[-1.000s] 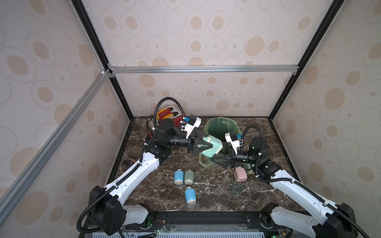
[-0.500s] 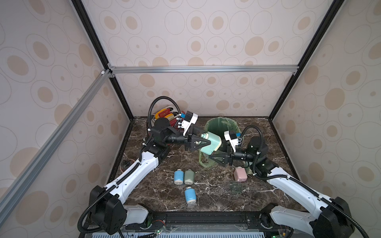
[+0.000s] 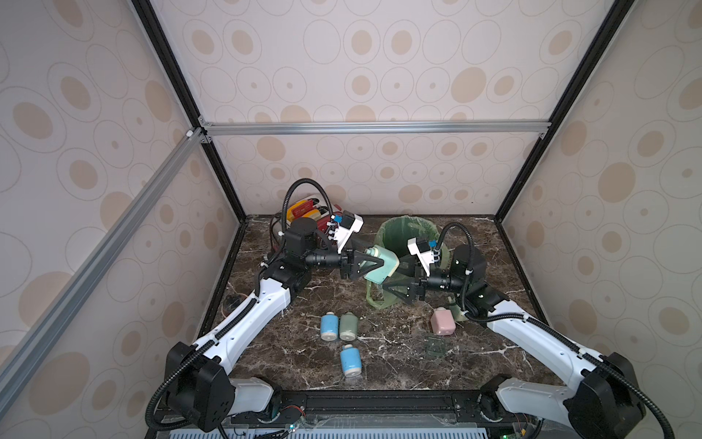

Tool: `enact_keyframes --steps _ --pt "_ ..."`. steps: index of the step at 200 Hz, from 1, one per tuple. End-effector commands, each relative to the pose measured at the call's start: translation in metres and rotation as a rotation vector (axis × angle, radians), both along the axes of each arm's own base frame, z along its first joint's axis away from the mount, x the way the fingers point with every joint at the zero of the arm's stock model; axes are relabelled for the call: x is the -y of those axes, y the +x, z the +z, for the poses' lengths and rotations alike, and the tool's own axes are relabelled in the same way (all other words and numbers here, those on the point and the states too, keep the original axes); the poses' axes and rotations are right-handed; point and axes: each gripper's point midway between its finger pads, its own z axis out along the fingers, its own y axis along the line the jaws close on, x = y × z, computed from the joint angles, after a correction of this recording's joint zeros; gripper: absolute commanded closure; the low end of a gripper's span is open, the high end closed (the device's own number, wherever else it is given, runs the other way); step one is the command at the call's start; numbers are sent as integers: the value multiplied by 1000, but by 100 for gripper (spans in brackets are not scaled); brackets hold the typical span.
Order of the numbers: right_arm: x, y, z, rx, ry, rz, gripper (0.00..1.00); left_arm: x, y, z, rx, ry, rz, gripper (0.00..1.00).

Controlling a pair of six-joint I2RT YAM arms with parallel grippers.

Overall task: Take out the pencil sharpener tray and clean the shavings
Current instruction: Open the container of the pencil sharpener.

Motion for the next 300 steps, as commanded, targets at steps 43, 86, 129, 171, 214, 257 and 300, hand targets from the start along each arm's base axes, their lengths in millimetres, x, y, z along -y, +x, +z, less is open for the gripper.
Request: enact_keyframes --steps 43,86,129,171,214,257,300 --pt "13 5 22 55 47 36 8 -6 -5 32 107 -62 -1 100" --pt "10 -6 33 56 108 130 9 -13 -15 62 138 -173 -39 100" --pt "9 -7 42 88 125 140 9 -16 -25 84 143 -231 -103 100" --pt "6 -3 53 93 155 151 9 -18 -31 90 146 -255 -116 100" --pt "-2 -6 58 106 179 168 9 -19 -34 92 146 -267 -121 100" --pt "-9 -11 66 131 200 188 9 -18 -36 92 139 -278 -130 100" --pt "-11 -11 70 149 210 189 14 -15 -35 90 118 -286 -142 100"
